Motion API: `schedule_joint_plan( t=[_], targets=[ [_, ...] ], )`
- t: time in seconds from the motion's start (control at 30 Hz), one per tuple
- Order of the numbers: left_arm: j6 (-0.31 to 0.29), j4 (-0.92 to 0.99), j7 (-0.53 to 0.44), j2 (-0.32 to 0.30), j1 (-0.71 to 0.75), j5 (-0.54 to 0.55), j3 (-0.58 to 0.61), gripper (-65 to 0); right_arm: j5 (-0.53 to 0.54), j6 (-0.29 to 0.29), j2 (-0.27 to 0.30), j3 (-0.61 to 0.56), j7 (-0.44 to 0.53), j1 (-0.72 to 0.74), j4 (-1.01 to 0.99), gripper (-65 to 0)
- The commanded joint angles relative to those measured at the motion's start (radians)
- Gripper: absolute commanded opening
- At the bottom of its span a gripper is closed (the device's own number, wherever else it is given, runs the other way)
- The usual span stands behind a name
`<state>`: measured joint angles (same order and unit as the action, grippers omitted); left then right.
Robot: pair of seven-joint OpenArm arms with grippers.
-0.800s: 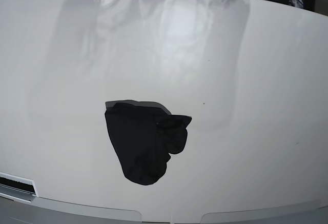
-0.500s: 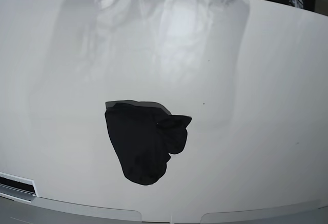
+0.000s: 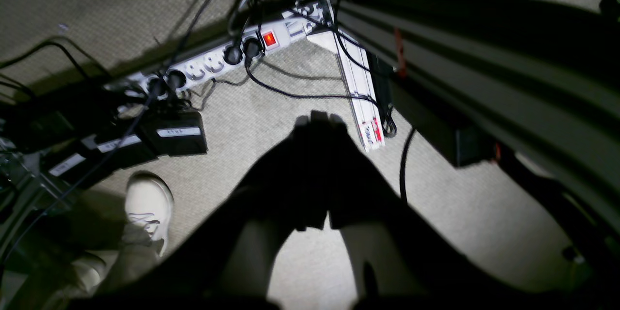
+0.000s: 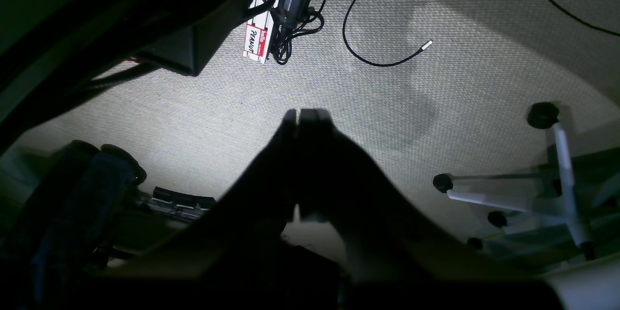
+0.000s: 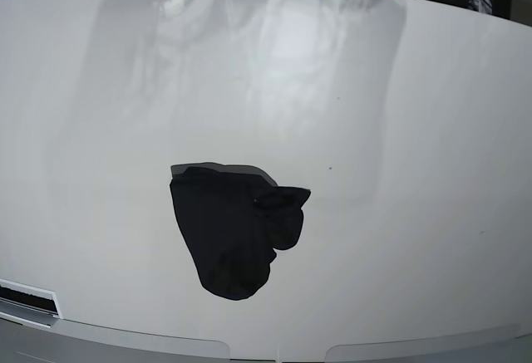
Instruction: Layout the t-shirt on the table in an organized manner, then fold the t-shirt properly
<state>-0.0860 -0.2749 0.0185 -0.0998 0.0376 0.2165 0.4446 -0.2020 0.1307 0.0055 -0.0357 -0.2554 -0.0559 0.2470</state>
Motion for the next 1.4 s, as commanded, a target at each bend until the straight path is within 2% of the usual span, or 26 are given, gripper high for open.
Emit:
schedule_joint_plan(
  t=[0.0,0.1,0.3,0.4,0.53,0.67,0.8,0.9,1.13,1.37],
  targets=[
    [-0.006,-0.007,-0.009,0.000,-0.001,0.001,-0.001,-65.0,-0.016,0.000,0.009,0.001,-0.008,0.069,0.045,-65.0],
    [-0.006,-0.007,-0.017,0.000,0.000,0.001,-0.001,-65.0,-0.016,-0.005,0.010,0.001,-0.008,0.069,0.045,-65.0],
    [-0.006,-0.007,-0.021,0.000,0.001,0.001,-0.001,-65.0,-0.016,-0.058,0.014,0.001,-0.008,0.070,0.047,-65.0],
    [-0.006,-0.007,-0.019,0.000,0.001,0.001,-0.001,-65.0,-0.016,-0.059,0.014,0.001,-0.012,0.069,0.057,-65.0],
    [-0.006,-0.007,0.019,0.000,0.001,-0.001,-0.001,-65.0,-0.016,-0.009,0.014,0.001,-0.028,0.069,0.070,-65.0],
    [-0.006,-0.027,0.079,-0.004,0.002,-0.080,-0.001,-65.0,-0.011,0.065,0.021,0.001,-0.079,0.069,0.098,-65.0],
    [-0.006,-0.064,0.141,-0.019,0.027,-0.088,-0.001,-65.0,-0.005,0.088,0.029,0.001,-0.097,0.024,0.132,-65.0],
    [-0.006,-0.121,0.140,-0.047,0.089,-0.086,-0.001,-65.0,-0.005,0.103,0.031,0.001,-0.097,-0.047,0.183,-65.0],
    [-0.006,-0.343,0.145,-0.119,0.286,-0.085,-0.001,-65.0,0.001,0.181,0.049,0.001,-0.104,-0.225,0.350,-65.0],
    [0.021,-0.538,0.171,-0.200,0.446,-0.046,-0.001,-65.0,0.117,0.185,0.077,0.001,-0.145,-0.393,0.540,-65.0]
  ],
)
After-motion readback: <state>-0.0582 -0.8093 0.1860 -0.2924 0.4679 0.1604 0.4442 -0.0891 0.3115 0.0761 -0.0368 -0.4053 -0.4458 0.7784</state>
